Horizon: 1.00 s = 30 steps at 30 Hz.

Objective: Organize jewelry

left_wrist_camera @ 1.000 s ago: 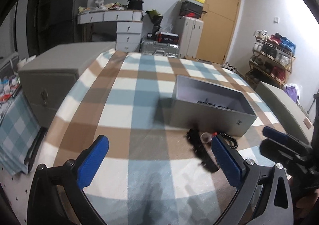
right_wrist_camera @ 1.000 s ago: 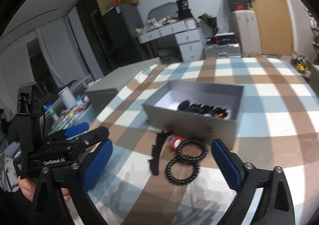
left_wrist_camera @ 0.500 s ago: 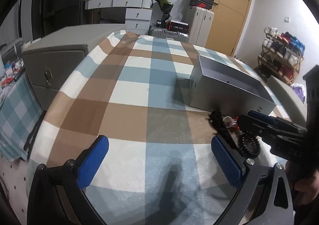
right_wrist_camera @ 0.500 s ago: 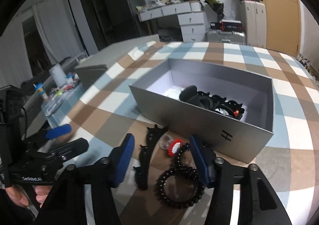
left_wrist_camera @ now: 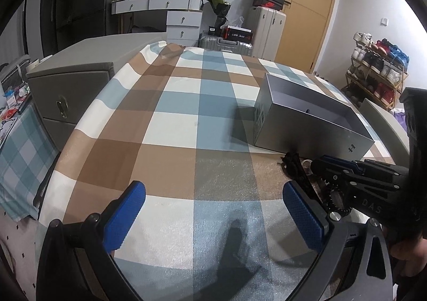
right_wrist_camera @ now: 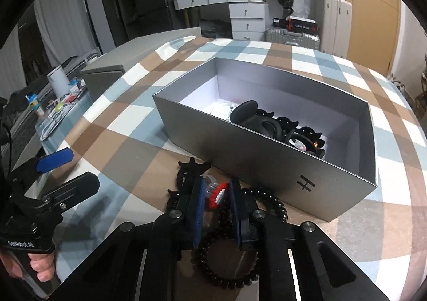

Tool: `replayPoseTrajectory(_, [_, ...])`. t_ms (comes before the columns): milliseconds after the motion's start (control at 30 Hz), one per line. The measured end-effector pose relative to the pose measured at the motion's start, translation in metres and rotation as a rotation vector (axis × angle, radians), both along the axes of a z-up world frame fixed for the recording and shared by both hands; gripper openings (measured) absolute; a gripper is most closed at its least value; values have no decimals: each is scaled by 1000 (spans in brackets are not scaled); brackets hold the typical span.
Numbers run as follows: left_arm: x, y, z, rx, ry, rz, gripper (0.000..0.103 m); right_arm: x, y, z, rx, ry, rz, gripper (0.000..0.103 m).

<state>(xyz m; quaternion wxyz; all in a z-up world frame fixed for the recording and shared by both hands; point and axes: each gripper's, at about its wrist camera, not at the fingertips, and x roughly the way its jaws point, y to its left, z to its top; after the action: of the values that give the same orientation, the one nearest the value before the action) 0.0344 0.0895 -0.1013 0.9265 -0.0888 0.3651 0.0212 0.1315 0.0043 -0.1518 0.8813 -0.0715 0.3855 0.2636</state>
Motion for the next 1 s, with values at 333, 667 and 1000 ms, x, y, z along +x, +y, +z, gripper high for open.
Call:
replayPoseTrajectory(333, [3,-14,5,14,14,-44,100,-10,-14,12,94,-37,24,1])
replayPoseTrajectory(667, [17,-39,4,-12,77,-153,100,-28,-59,38,253,-86,-33,1])
replayPoseTrajectory(1000, [45,-72,-5,69,177,-223,100,-36,-112,43,305,-106,-134,1])
